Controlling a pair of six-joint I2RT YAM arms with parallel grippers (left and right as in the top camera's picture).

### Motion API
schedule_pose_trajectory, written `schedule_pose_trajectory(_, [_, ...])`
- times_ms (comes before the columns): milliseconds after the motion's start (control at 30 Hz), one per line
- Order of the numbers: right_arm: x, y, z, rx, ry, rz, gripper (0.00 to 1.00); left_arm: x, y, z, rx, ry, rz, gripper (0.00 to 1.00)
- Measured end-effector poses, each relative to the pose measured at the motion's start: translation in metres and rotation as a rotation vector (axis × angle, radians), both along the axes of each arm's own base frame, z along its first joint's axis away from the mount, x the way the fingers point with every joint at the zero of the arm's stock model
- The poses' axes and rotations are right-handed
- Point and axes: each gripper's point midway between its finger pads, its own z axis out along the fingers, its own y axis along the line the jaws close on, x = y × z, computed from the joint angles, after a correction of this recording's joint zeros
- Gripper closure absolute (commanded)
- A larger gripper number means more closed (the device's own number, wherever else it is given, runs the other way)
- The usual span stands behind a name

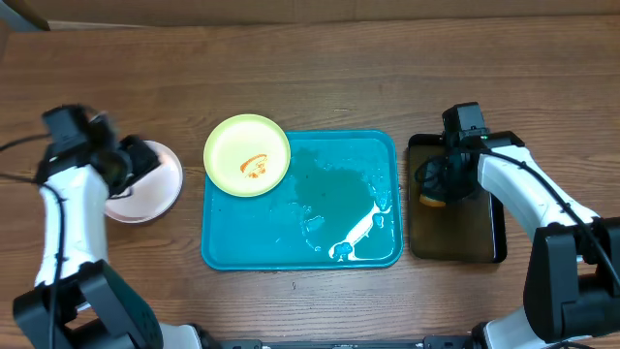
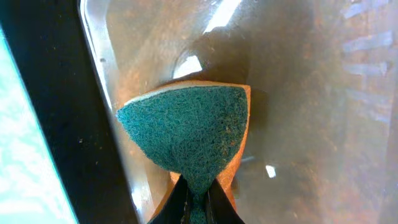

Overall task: Clean dirty plates on tray and stack at the side
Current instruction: 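Move the left gripper to the yellow plate rim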

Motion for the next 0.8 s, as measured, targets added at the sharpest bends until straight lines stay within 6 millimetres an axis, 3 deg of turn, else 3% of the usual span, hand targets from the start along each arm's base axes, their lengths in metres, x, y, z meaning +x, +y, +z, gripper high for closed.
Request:
schedule_pose_trajectory(100, [-0.005, -0.001, -0.009, 0.000, 0.002, 0.000, 0.96, 0.015, -0.029, 0.005, 0.025, -0.044, -0.134, 0.29])
schedule_pose_trajectory(200, [-0.011, -0.001, -0.019, -0.001, 0.010, 0.000, 0.96, 0.030, -0.046, 0.011, 0.068, -0.098, -0.217, 0.24])
schedule_pose_trajectory(467, [-0.014, -0.002, -0.023, 0.000, 0.009, 0.000, 0.96, 0.060, -0.066, 0.023, 0.180, -0.205, -0.323, 0.23])
schedule_pose_trajectory(567, [-0.015, -0.002, -0.023, 0.000, 0.012, 0.000, 0.96, 0.066, -0.067, 0.011, 0.188, -0.194, -0.344, 0.25])
schedule_pose_trajectory(800, [-0.017, -0.002, -0.023, 0.000, 0.020, 0.000, 0.96, 0.073, -0.070, -0.041, 0.164, -0.115, -0.405, 0.25])
